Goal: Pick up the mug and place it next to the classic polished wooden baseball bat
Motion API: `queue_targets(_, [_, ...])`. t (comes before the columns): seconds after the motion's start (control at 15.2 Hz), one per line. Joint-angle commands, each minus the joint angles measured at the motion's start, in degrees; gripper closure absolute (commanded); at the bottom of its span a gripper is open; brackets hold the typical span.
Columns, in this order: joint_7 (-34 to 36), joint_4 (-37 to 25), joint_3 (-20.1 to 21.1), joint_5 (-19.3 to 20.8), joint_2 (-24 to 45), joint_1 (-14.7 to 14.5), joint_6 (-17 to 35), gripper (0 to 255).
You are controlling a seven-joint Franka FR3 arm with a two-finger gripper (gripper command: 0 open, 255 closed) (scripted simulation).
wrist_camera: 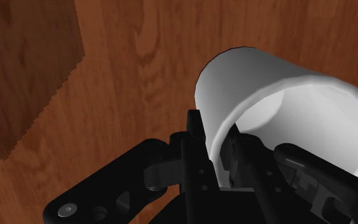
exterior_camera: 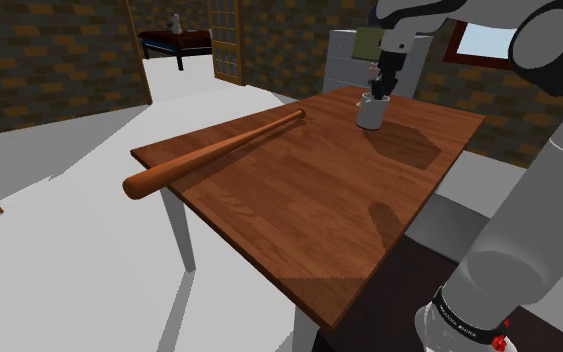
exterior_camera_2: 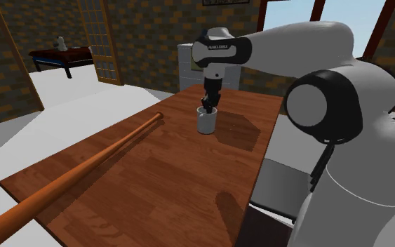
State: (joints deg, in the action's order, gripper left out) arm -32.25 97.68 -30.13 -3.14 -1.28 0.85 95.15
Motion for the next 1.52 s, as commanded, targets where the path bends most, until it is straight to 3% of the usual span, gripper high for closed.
queue_targets(0.0, [3.36,2.61,1.63,1.11,-2.46,-1.49,0.67,255])
queue_targets(0.73, [20.33,11.84,11.61,3.01,-10.92,-7.94,2.76,255])
queue_targets(1.45, [35.60,13.04,21.26,1.22,-11.39,-14.04,4.08,255])
